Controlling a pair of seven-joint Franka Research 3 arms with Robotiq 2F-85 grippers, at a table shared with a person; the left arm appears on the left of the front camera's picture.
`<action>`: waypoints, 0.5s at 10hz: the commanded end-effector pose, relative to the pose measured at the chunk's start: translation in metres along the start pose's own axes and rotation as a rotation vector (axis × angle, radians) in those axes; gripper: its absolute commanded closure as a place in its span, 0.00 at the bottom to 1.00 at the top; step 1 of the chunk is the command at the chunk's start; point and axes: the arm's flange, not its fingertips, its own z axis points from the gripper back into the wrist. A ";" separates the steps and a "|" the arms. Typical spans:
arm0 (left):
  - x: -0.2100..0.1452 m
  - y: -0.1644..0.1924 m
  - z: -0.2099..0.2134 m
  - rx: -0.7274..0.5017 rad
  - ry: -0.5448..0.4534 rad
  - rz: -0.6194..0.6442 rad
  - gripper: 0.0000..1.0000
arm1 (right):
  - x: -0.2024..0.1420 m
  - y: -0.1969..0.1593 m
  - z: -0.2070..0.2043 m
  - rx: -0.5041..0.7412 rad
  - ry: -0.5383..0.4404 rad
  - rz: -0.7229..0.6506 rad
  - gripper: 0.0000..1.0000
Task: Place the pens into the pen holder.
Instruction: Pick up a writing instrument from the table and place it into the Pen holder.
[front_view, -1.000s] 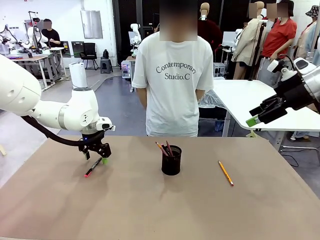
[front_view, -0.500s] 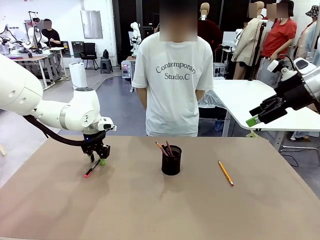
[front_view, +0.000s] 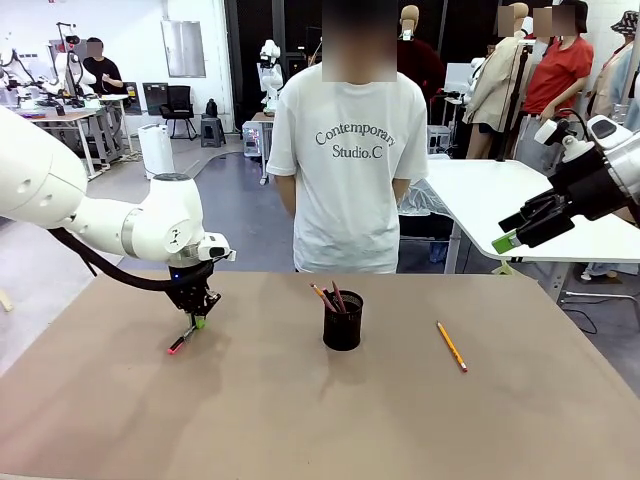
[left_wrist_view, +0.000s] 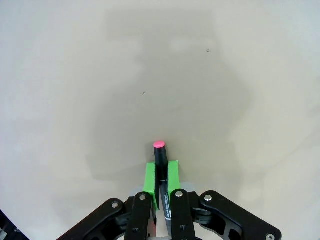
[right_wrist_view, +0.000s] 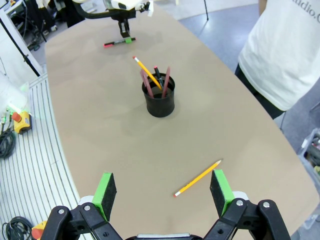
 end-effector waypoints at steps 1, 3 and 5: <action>-0.007 0.002 0.001 -0.045 0.041 -0.017 1.00 | 0.001 0.001 -0.001 0.009 -0.031 0.001 0.00; -0.012 0.006 0.017 -0.222 0.032 -0.107 1.00 | 0.001 0.001 -0.001 0.009 -0.031 0.001 0.00; -0.021 0.013 0.044 -0.347 -0.047 -0.176 1.00 | 0.001 0.001 -0.001 0.009 -0.031 0.001 0.00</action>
